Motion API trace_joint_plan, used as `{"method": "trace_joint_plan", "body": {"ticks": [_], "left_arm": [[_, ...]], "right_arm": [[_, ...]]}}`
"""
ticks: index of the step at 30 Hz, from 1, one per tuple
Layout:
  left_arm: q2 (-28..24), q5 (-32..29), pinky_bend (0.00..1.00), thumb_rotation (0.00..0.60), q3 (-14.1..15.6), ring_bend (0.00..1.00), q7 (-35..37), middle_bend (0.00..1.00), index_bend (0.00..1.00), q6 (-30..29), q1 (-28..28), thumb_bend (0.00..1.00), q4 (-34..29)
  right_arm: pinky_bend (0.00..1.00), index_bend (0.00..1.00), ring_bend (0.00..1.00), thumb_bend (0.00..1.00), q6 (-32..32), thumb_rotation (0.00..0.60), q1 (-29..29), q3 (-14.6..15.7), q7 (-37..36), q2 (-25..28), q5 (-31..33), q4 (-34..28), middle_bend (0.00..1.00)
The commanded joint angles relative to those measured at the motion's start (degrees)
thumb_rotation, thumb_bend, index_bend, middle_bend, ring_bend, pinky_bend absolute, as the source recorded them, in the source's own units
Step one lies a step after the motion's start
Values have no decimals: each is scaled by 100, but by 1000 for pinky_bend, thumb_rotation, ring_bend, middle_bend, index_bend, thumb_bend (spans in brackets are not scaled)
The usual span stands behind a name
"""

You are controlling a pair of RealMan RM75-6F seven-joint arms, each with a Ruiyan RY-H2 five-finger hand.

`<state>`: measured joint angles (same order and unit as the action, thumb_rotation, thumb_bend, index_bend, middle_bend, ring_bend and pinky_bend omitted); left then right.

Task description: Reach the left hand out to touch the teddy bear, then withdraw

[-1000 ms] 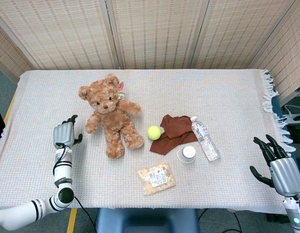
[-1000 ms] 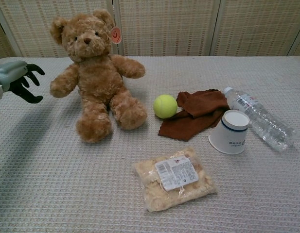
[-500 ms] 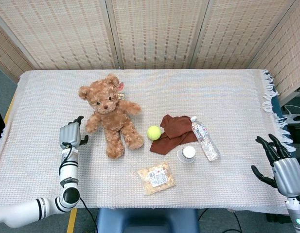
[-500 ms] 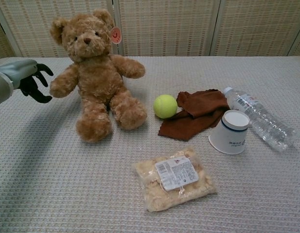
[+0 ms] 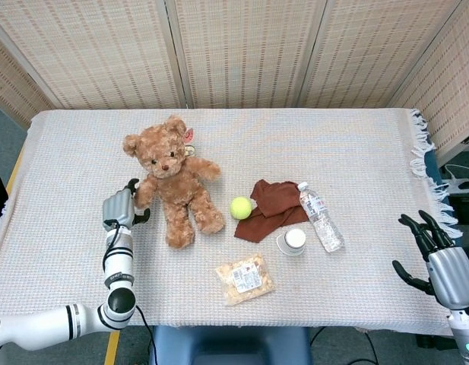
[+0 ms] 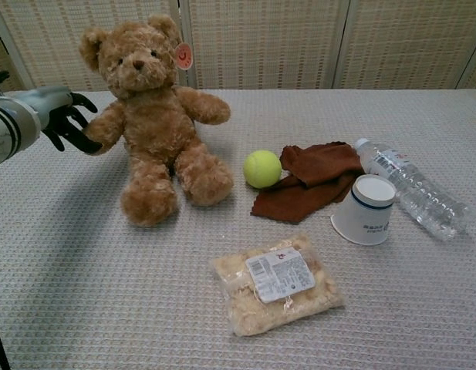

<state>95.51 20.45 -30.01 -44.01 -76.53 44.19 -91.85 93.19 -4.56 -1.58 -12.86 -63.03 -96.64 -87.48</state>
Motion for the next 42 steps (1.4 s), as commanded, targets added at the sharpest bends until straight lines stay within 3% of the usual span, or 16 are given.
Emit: {"method": "trace_joint_plan", "body": {"ticks": [1,10,21,26,32,38,42], "left_arm": [[61,-81,358,600,-21,254,-44,213,122,-129,96,351,-20],[427,-138,382,600,-1,284,-37,264,159,-458,308,343,424],[734,291,479,600,49,490,224,514,300,-771,366,346,928],[778,514,531,600,130,513,350,540,314,-771,301,348,987],[866,1224,536,600,336,532,816,565,330,-856,193,350,1212],[817,800,546,600,247,539,516,574,339,-606,83,350,1097],[826,851,547,600,209,547,627,580,349,-541,32,349,1156]], "right_arm": [[209,0,0,184,16,600,5,-6,-21,3,6,-13,170],[209,3,0,184,81,600,19,-13,-126,14,-17,0,170],[209,10,0,184,-48,600,-31,-10,-91,3,25,-22,170],[209,12,0,185,-28,600,-22,3,-85,-2,-1,-21,170],[209,20,0,184,-46,600,-31,0,-68,-14,9,-20,170],[209,22,0,184,-74,600,-41,22,-63,-13,-11,-21,170],[209,24,0,185,-91,600,-50,13,-53,-22,9,-22,170]]}}
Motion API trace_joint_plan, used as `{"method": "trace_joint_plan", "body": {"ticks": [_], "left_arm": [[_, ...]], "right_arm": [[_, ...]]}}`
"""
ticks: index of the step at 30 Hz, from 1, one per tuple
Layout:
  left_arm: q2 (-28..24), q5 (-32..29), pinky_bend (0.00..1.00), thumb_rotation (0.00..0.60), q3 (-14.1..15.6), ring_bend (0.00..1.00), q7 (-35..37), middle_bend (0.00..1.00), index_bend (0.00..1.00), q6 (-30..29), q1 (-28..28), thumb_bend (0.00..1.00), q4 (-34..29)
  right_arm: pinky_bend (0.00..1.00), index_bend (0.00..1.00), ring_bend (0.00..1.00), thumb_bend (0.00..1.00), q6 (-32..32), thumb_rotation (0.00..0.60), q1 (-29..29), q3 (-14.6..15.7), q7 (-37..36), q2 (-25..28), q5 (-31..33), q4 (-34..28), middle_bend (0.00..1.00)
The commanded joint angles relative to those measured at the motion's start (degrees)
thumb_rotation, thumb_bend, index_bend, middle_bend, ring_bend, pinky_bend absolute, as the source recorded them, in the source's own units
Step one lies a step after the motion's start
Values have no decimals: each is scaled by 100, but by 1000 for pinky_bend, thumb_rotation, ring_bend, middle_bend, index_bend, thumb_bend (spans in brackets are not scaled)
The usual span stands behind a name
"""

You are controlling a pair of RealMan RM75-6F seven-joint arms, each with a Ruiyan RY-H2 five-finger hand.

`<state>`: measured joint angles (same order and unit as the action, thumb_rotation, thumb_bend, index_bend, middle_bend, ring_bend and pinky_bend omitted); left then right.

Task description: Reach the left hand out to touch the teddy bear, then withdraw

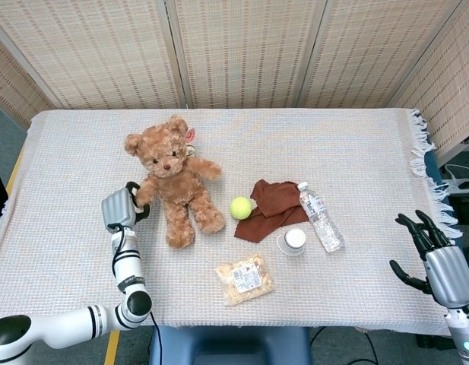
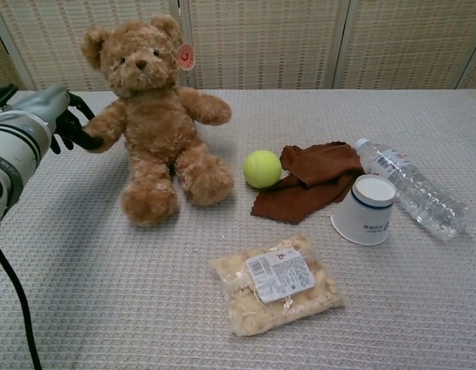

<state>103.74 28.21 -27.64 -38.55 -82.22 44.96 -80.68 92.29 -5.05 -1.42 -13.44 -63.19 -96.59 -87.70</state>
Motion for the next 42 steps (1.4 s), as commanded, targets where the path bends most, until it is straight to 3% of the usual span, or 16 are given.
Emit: {"method": "trace_joint_plan", "body": {"ticks": [1,6,12,17,20,23,30,38,42], "left_arm": [[16,160,547,600,-24,546,143,580,349,6,-50,350,78],[129,816,544,600,66,546,694,580,349,-118,-113,350,320],[27,337,547,600,-17,555,286,594,361,166,-187,352,86],[20,303,547,600,-21,559,235,598,365,201,-202,357,99],[7,380,547,600,-20,558,294,596,361,227,-211,357,109],[56,953,546,600,70,557,674,591,354,28,-233,357,228],[-113,465,547,600,68,557,267,589,350,420,-306,358,-110],[53,1263,544,600,148,535,810,556,318,47,-324,357,202],[-1,1044,545,600,135,534,620,558,319,209,-368,356,34]], "right_arm": [[209,25,0,185,-1,600,-2,-6,12,-11,9,0,170],[209,28,0,184,-16,600,-8,-3,46,-32,8,9,170],[209,29,0,184,-22,600,-14,8,62,-36,-8,8,170],[209,29,0,185,-20,600,-12,5,44,-32,4,14,170],[209,25,0,184,-8,600,-12,-11,35,-38,20,13,170],[209,24,0,184,29,600,-5,-32,43,-62,30,20,170],[209,24,0,184,31,600,-1,-34,49,-64,39,5,170],[209,23,0,184,54,600,4,-48,27,-62,49,2,170],[209,23,0,185,51,600,6,-42,33,-63,45,-3,170]]}}
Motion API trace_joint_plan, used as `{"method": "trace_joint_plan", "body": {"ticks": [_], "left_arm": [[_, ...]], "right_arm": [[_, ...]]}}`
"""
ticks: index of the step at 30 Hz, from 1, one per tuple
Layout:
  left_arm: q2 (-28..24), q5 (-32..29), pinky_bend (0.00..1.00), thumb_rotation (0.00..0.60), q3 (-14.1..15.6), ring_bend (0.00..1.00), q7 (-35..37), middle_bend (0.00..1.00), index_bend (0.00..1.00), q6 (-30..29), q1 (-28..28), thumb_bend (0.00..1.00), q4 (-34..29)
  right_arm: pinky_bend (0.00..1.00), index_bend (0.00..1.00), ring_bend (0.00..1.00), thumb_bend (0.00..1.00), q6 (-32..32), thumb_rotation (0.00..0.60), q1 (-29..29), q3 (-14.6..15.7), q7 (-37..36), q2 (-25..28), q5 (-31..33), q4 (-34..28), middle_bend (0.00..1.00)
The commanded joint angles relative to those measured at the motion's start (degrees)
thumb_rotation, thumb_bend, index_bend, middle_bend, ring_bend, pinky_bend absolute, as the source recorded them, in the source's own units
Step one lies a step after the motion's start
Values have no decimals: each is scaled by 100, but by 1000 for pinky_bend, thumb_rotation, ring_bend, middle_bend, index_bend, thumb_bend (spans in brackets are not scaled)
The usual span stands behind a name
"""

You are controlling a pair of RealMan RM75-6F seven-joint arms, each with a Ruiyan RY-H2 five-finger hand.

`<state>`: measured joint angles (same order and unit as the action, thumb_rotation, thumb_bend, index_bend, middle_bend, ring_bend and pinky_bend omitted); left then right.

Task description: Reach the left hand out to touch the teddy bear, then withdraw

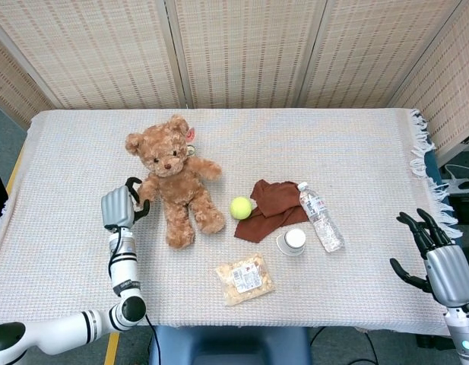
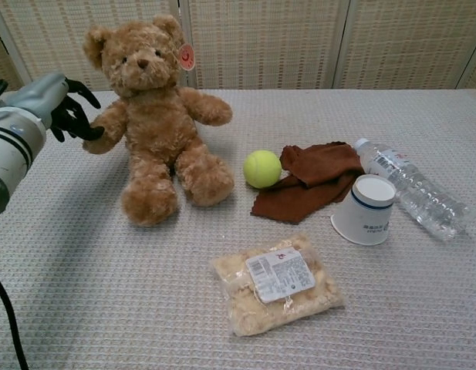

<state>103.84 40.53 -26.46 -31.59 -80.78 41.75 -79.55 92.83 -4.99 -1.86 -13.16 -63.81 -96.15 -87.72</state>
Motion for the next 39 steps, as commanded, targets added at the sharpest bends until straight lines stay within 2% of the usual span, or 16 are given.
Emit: {"method": "trace_joint_plan", "body": {"ticks": [1,5,8,9,11,13,17,21,24,27,30,33,39], "left_arm": [[-36,-257,546,600,18,538,-152,569,330,106,-51,357,-122],[-119,-229,542,600,96,541,-240,564,334,159,-87,357,-162],[-337,64,526,600,249,462,-121,423,257,189,-198,357,-316],[-488,281,511,600,350,413,-39,353,212,189,-266,357,-422],[-755,643,483,600,544,356,54,280,154,151,-392,357,-575],[-1112,1075,454,600,801,291,140,216,111,97,-560,358,-789],[-1881,1854,420,600,1387,212,265,153,71,-33,-963,357,-1188],[-2664,2693,398,600,2137,176,511,126,66,-276,-1510,357,-1451],[-3027,3448,380,600,2630,165,770,120,66,-682,-1916,357,-1406],[-3180,4148,361,600,3024,157,1113,121,67,-1065,-2260,356,-1097],[-3225,4447,352,600,3229,155,1510,124,71,-1242,-2534,357,-845],[-3220,4395,347,600,3289,155,1785,129,76,-1237,-2762,356,-740],[-3183,4427,347,600,3219,156,2071,138,85,-1207,-2970,357,-592]], "right_arm": [[209,23,0,184,-9,600,0,4,10,-1,3,-4,170],[209,23,0,184,-26,600,-4,4,22,1,11,-13,170],[209,23,0,184,-24,600,-6,-3,24,-3,15,-10,170],[209,23,0,184,-29,600,-8,-7,26,-6,22,-8,170],[209,23,0,184,-39,600,-15,-13,34,-15,30,-2,170],[209,23,0,184,-64,600,-23,-12,53,-29,39,-1,170],[209,23,0,184,-128,600,-41,14,98,-33,29,-13,170],[209,23,0,184,-126,600,-45,12,143,-57,20,-6,170],[209,23,0,184,-135,600,-55,-4,208,-101,38,18,170],[209,23,0,184,-172,600,-63,-3,305,-130,54,19,170],[209,23,0,184,-165,600,-56,-12,423,-177,66,29,170],[209,23,0,184,-134,600,-48,-31,502,-228,78,44,170],[209,23,0,184,-70,600,-28,-38,646,-334,51,124,170]]}}
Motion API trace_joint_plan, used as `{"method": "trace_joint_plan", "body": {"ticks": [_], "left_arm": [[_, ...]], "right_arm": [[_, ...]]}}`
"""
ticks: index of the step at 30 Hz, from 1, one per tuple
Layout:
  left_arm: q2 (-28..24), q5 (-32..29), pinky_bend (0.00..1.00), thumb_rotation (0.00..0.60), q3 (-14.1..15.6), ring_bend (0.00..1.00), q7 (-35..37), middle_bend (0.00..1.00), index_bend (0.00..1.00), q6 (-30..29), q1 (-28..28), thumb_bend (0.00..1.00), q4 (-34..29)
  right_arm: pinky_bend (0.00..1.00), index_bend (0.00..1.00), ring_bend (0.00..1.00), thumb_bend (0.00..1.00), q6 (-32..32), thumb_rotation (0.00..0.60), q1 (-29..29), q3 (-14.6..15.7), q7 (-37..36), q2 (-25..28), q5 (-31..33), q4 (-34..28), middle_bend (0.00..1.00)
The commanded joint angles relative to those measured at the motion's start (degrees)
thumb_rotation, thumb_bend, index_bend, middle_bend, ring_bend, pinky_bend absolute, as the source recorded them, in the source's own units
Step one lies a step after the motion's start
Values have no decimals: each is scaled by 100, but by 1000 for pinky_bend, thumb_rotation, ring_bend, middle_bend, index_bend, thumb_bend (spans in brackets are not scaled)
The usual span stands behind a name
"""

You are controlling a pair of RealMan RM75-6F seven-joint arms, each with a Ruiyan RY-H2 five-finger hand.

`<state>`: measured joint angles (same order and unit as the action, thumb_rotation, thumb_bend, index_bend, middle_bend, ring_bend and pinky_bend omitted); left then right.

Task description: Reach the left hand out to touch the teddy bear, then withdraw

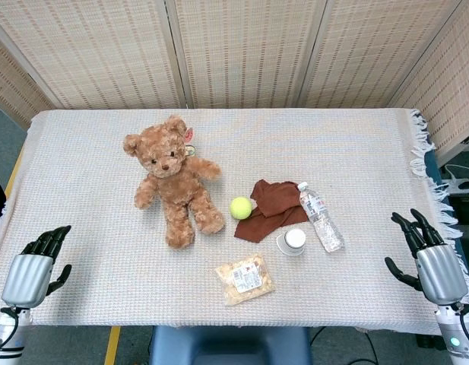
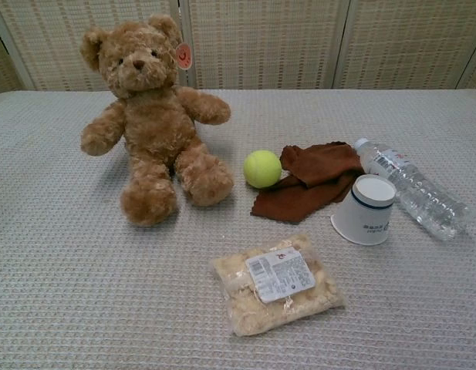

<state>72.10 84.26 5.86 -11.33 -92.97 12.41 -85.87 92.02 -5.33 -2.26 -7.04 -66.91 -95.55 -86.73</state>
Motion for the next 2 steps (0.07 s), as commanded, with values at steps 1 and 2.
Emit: {"method": "trace_joint_plan", "body": {"ticks": [1,2], "left_arm": [[-25,90,346,600,-27,156,75,138,86,12,-46,357,37],[-32,111,346,600,-50,156,98,139,87,-3,-64,357,25]], "right_arm": [[209,23,0,184,14,600,8,5,51,-36,-13,39,170],[209,23,0,184,15,600,11,7,66,-46,-15,52,170]]}}
